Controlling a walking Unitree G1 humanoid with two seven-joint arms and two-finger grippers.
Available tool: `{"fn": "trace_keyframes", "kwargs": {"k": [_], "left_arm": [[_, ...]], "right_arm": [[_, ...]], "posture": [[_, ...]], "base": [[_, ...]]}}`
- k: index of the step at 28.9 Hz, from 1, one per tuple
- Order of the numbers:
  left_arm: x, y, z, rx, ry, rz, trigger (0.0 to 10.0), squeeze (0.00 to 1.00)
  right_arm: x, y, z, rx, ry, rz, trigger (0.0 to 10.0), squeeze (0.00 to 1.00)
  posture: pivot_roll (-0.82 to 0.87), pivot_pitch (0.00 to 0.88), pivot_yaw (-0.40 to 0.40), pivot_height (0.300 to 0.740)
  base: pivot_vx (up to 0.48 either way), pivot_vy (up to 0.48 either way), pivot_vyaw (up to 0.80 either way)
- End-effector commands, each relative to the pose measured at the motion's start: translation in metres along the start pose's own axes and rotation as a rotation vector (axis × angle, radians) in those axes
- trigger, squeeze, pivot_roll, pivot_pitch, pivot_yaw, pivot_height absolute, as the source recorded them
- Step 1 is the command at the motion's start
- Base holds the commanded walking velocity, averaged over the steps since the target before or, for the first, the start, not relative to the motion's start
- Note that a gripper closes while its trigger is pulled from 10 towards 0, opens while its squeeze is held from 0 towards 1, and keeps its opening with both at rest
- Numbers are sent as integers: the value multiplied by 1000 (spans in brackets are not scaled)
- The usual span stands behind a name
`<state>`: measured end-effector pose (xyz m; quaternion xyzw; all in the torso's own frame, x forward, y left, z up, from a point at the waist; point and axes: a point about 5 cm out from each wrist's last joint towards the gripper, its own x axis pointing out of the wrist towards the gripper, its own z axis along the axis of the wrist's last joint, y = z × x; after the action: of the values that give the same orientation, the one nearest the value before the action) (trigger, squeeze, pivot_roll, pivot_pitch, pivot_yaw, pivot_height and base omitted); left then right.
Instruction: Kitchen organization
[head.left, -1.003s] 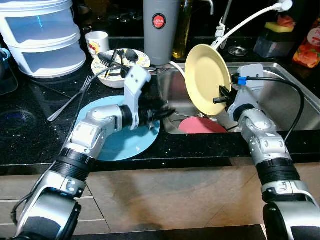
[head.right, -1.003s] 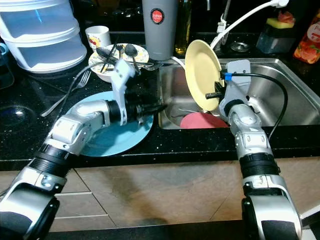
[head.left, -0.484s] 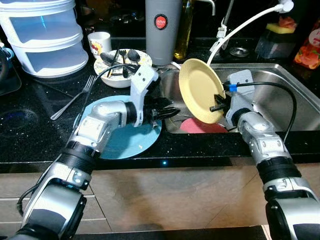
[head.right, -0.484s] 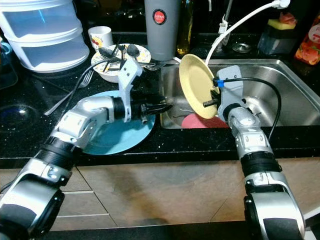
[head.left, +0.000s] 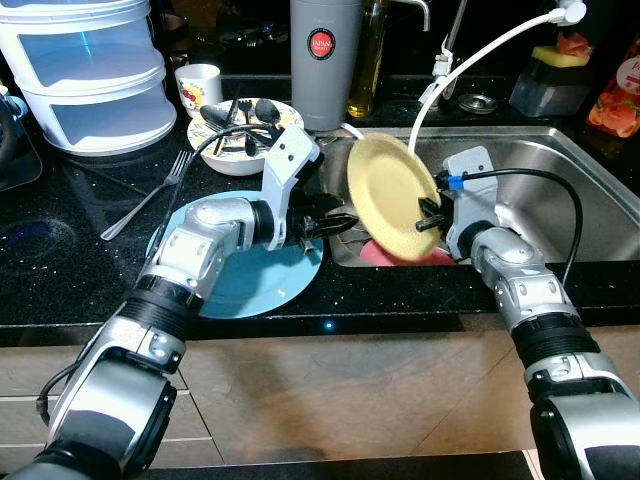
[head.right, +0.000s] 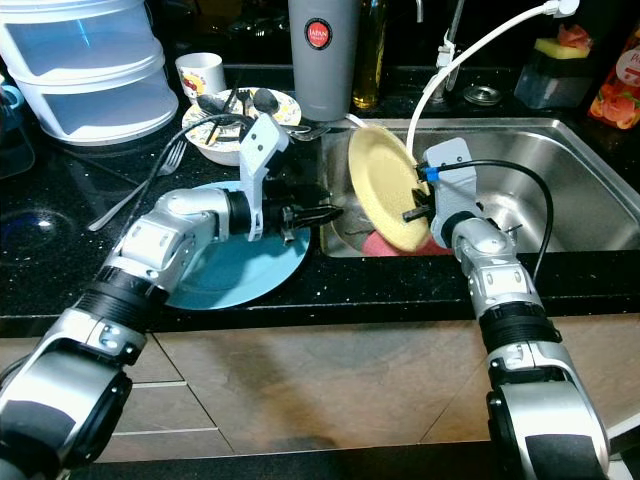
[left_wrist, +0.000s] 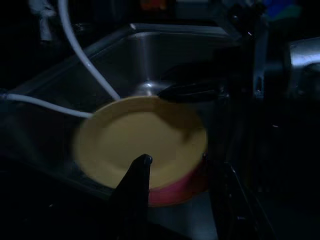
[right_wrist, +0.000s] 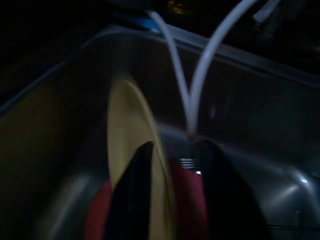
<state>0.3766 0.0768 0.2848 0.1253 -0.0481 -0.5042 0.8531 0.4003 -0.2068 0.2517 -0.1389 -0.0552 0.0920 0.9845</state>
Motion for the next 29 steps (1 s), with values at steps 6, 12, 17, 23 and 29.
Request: {"fn": "trace_keyframes", "kwargs": {"k": [6,12,17,23,29], "left_arm": [[-19,15,45,-83,-270,110,10000,0],[-74,16,40,-306,-442,100,10000,0],[-128,14,22,-277,-327,217,10000,1000],[-158,20,28,-233,-266,293,10000,1000],[-188,28,20,-232,-111,382,10000,345]], "right_arm": [[-1,-18,28,144,-176,-129,10000,0],[1,9,41,444,-214,118,10000,0],[-3,39,40,463,-183,336,10000,0],[-5,51,41,474,-175,411,10000,208],[-11,67,43,477,-148,526,10000,0]], "posture": [[7,136,15,740],[10,142,22,740],[35,150,5,740],[40,151,3,740],[40,151,3,740]], "base": [[0,0,0],[0,0,0],[0,0,0],[0,0,0],[0,0,0]]}}
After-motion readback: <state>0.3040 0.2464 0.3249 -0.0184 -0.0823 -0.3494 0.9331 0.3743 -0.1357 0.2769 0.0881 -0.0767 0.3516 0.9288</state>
